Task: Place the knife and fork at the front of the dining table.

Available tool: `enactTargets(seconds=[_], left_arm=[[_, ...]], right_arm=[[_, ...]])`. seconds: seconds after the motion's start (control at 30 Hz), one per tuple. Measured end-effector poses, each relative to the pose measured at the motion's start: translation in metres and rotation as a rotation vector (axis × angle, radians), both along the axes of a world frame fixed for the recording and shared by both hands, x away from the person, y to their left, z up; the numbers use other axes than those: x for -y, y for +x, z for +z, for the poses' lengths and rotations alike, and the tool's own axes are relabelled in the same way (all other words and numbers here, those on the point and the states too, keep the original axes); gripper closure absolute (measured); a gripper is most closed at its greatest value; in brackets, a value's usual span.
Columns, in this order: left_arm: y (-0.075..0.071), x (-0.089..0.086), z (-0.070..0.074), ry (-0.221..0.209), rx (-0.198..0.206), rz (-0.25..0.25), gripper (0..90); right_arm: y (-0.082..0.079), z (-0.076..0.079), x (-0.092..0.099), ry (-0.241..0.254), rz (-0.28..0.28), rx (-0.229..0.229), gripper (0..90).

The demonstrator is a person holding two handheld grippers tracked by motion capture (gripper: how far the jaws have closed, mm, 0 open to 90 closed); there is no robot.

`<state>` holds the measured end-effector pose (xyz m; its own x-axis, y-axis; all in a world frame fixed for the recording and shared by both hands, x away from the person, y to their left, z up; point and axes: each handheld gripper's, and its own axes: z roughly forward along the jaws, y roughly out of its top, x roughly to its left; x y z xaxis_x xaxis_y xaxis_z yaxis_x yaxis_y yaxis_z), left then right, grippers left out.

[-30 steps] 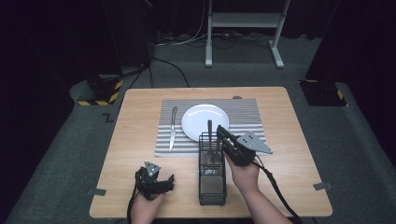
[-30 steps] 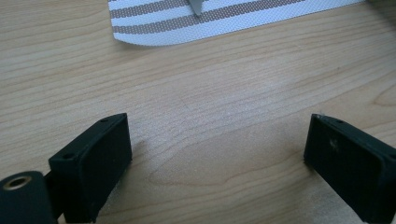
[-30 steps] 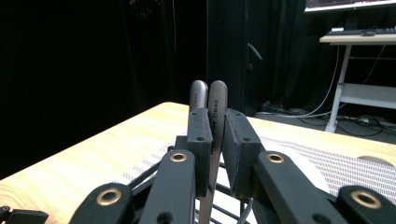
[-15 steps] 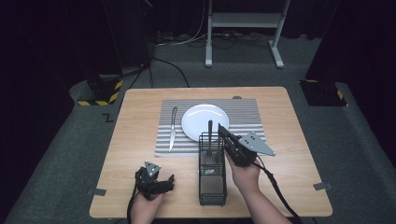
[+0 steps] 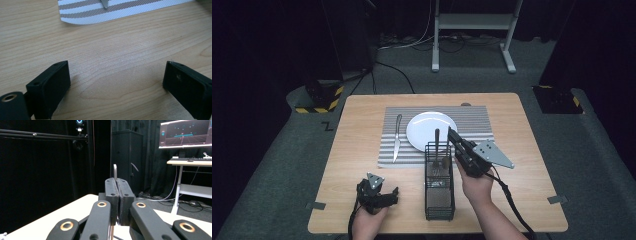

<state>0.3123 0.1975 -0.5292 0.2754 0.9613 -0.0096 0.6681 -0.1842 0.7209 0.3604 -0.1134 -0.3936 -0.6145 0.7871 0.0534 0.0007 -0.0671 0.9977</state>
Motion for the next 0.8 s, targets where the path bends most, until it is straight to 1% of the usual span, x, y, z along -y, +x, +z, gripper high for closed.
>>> enactTargets(seconds=[0.13,0.2,0.4,0.5,0.63,0.8], left_arm=[[0.000,0.000,0.000,-0.001,0.001,0.002,7.2],[0.001,0.000,0.000,0.004,-0.002,-0.006,6.2],[0.001,0.000,0.000,0.004,-0.003,-0.007,5.6],[0.001,0.000,0.000,0.004,-0.002,-0.008,5.7],[0.001,0.000,0.000,0.001,-0.002,-0.009,5.5],[0.001,0.000,0.000,0.001,-0.003,-0.008,5.4]], right_arm=[[-0.002,0.005,0.001,0.010,0.004,0.018,88.6],[-0.004,0.008,0.001,0.012,0.006,0.032,88.6],[-0.005,0.016,0.002,0.028,0.003,0.045,88.6],[-0.007,0.022,0.003,0.041,0.001,0.055,88.6],[-0.011,0.033,0.004,0.049,-0.004,0.083,88.7],[-0.015,0.041,0.005,0.056,-0.008,0.100,88.7]])
